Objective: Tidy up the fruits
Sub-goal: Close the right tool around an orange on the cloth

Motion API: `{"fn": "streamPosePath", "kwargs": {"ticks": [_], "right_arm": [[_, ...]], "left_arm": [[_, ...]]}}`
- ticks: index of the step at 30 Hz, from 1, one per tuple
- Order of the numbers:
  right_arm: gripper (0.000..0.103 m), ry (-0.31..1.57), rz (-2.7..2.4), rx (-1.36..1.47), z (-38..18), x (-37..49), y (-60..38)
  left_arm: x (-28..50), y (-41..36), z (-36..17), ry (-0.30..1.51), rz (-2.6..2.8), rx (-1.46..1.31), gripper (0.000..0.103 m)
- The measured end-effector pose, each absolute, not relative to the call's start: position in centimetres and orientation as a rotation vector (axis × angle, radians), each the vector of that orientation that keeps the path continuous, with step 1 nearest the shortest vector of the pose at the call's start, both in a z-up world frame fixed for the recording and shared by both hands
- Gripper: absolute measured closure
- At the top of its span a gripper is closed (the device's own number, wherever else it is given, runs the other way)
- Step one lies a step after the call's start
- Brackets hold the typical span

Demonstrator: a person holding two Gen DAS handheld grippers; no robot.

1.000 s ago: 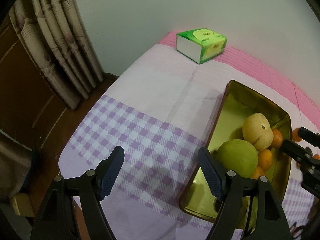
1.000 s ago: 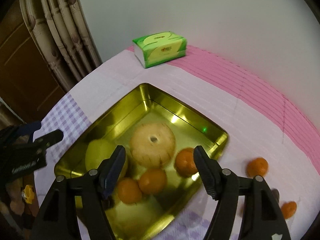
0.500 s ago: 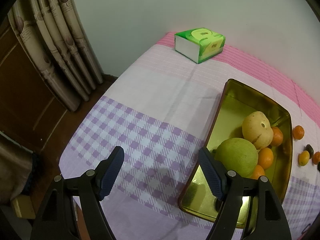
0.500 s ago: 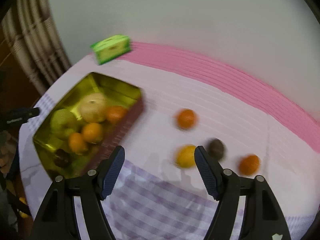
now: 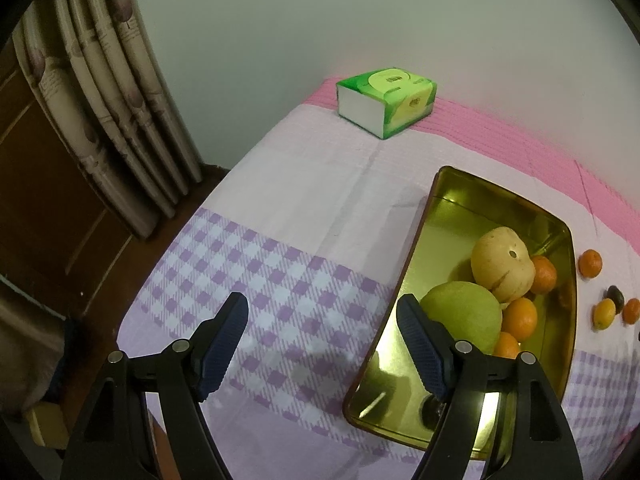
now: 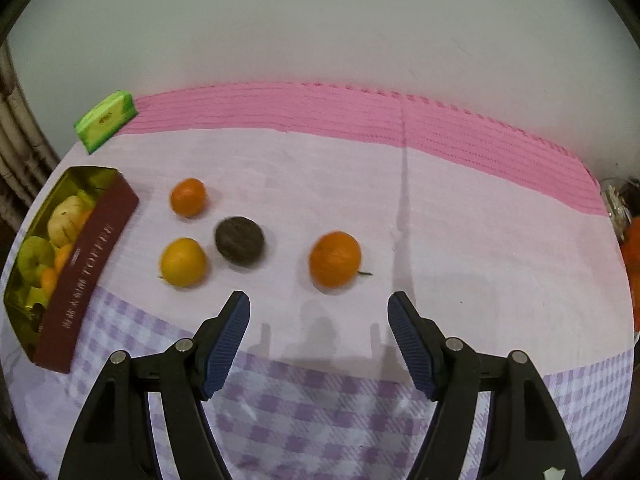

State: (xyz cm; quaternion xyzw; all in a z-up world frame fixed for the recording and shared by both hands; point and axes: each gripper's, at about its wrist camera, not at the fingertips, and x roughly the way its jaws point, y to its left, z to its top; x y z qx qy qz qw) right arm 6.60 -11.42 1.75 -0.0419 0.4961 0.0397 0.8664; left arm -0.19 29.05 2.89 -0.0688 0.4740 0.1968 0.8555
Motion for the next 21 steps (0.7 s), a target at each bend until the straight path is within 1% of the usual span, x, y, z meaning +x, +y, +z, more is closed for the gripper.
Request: {"fn": "streamPosePath", "kwargs": {"ticks": [7, 9, 13, 18, 21], "right_arm": [[0.036, 1.013, 0.074, -0.044, -0.2, 8.0, -12.4], [0.039, 1.013, 0.071, -0.046, -0.8, 8.6, -12.6], [0.047, 1.023, 0.081, -0.028, -1.8, 9.8, -12.7], [0.049, 1.022, 0.098, -0.023, -2.5, 10.5, -12.7], [0.053, 1.022, 0.113, -0.019, -2.8, 10.8, -12.4]], "left_arm": [[0.0, 27.6, 3.1, 0.999, 0.382, -0.094, 0.026], [0.0, 26.9, 3.3, 0.995, 0.367, -0.072, 0.026], [0.3, 24.9, 4.3, 0.981, 0.326, -0.030, 0.026], [1.2, 21.5, 5.3, 0.983, 0.243, 0.010, 0.026], [2.0, 18.8, 5.6, 0.981, 0.186, 0.046, 0.026]]}}
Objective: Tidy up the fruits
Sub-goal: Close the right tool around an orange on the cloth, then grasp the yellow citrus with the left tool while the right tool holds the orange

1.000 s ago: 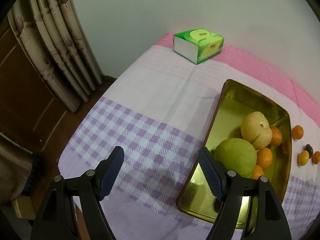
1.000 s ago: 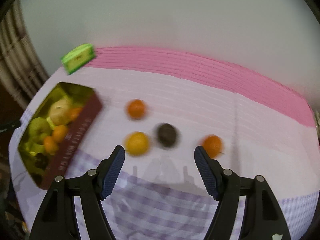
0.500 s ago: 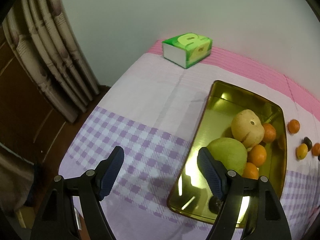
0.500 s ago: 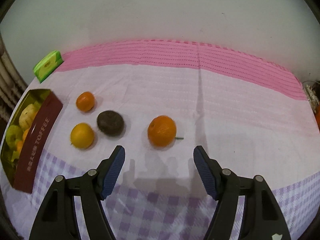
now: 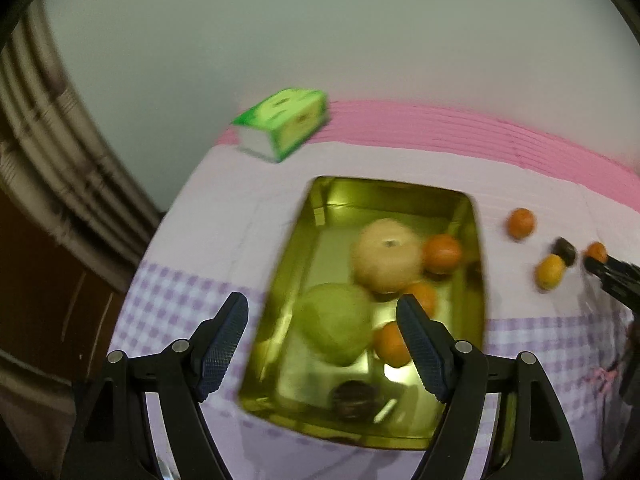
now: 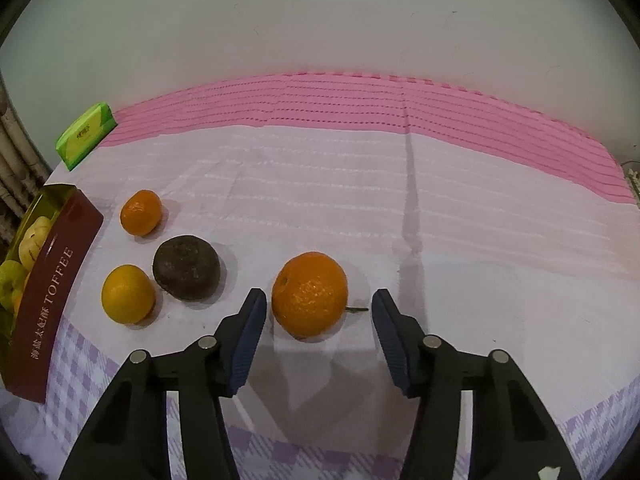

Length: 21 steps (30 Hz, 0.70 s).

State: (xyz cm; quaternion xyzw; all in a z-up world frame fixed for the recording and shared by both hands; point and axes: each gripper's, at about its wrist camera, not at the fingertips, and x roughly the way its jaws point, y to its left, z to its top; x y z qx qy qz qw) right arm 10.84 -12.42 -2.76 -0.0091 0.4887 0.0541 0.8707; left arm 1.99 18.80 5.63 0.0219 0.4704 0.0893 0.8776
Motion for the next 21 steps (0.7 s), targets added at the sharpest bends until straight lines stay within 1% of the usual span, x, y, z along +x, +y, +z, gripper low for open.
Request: {"fn": "streamPosePath", "kwargs": {"ticks": [2, 6, 8, 14, 21], "right_arm": [[0.057, 1.014, 0.117, -0.020, -2.9, 10.9, -12.4], [0.061, 0.999, 0.133, -0.023, -3.0, 10.8, -12.8], [0.068, 0.987, 0.141, -0.031, -2.9, 10.5, -12.7], [0.068, 0.959, 0.113, -0.032, -2.9, 9.9, -13.3], [0.069, 0.937, 0.055, -0.003, -2.8, 9.4, -15.7]], "left_arm": [[2.4, 17.0, 5.7, 0.981, 0.147, 0.066, 0.026], [3.4, 12.9, 5.5, 0.991, 0.054, 0.104, 0.026], [3.7, 11.0, 5.4, 0.995, 0.018, 0.122, 0.026], [4.6, 5.8, 4.7, 0.995, -0.094, 0.172, 0.026], [6.3, 1.4, 2.3, 1.049, -0.201, 0.194, 0.026]]}}
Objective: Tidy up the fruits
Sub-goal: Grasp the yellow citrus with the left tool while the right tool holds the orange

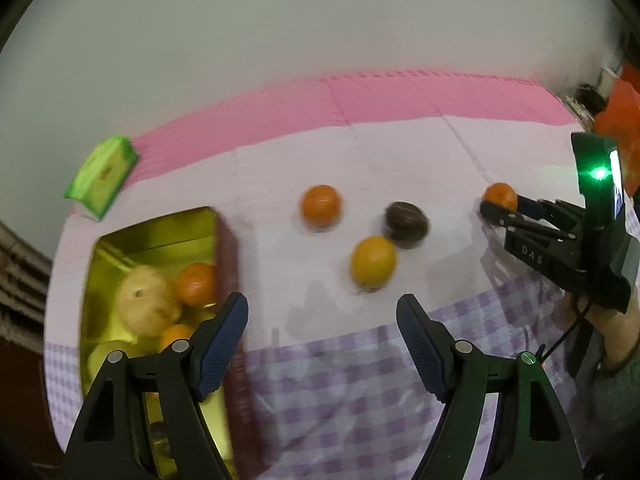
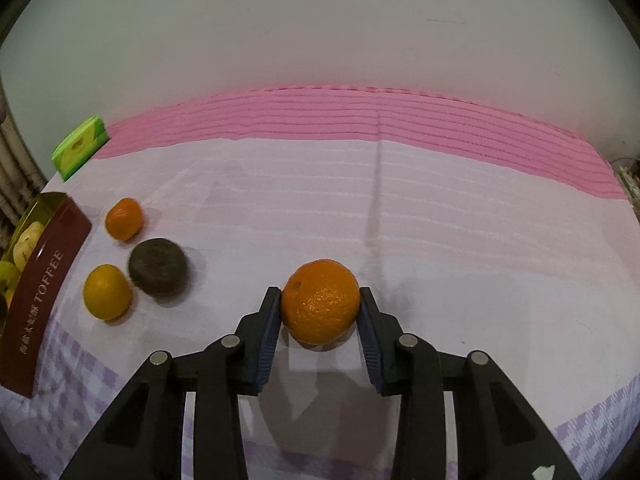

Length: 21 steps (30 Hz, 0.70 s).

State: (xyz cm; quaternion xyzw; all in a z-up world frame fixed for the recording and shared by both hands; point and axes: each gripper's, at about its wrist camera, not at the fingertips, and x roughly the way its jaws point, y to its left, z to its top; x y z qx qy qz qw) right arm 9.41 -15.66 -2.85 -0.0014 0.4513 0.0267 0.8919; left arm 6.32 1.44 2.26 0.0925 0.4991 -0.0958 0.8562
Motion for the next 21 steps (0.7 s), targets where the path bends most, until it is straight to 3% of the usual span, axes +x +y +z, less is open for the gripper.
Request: {"fn": "streamPosePath", "kwargs": {"ticks": [17, 21], "right_arm": [[0.068, 0.899, 0.036, 0.024, -3.1, 8.7, -16.7], [0.068, 0.899, 0.038, 0.030, -3.1, 8.5, -16.8]], "left_arm": [[9.4, -2.4, -1.8, 1.066, -0.223, 0.219, 0.027], [9.8, -2.4, -2.3, 1.076, -0.223, 0.201, 0.036]]}}
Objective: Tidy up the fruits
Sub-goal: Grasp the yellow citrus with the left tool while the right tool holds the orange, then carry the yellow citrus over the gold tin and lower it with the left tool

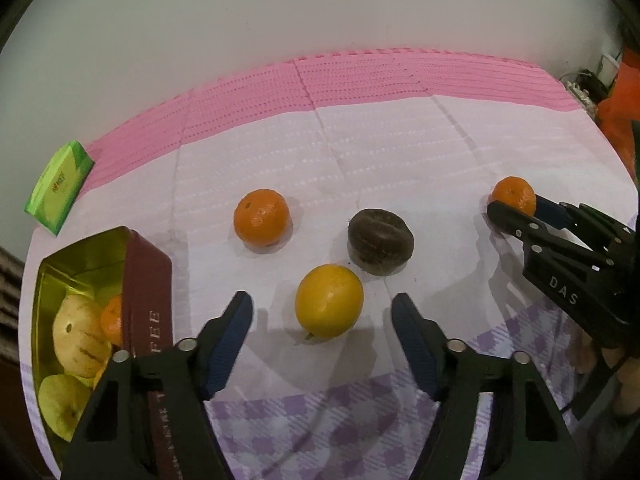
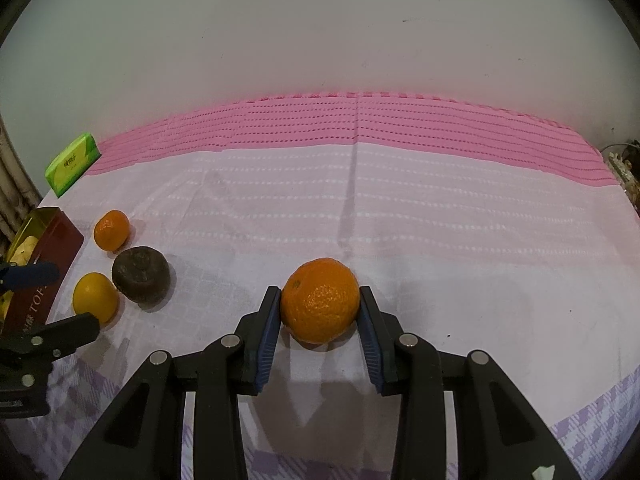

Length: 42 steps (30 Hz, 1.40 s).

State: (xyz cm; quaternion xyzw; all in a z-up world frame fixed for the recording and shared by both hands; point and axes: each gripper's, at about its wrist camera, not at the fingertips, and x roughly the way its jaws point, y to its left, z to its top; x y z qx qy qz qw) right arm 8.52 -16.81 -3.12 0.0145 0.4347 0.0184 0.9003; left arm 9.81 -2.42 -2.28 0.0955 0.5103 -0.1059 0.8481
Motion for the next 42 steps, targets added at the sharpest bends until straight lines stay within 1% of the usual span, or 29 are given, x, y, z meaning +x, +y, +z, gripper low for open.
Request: {"fn": "streamPosePath", "kwargs": {"ticks": [7, 12, 15, 17, 19, 42], "right_arm": [[0.068, 0.904, 0.035, 0.027, -3.2, 9.0, -16.6], [0.068, 0.904, 0.035, 0.026, -3.1, 9.0, -16.5], [0.068, 0.903, 0.035, 0.026, -3.1, 9.0, -16.5], [0.068, 0.903, 0.035, 0.026, -3.1, 9.0, -16.5], [0.067, 0.904, 0.035, 0.027, -3.2, 9.0, -16.5], [0.067, 0.904, 0.032, 0.023, -3.1, 9.0, -16.5]], "left_arm": [[10.3, -2.5, -3.1, 1.087, -0.216, 0.195, 0.042], [10.7, -2.4, -3.7, 1.106, -0.209, 0.180, 0.053], [10.9, -2.4, -3.9, 1.109, -0.208, 0.166, 0.058], [10.9, -2.4, -3.9, 1.111, -0.212, 0.161, 0.060], [10.9, -2.4, -3.9, 1.111, -0.217, 0.157, 0.064], [9.6, -2.0, -3.5, 1.135, -0.204, 0.170, 0.064]]}}
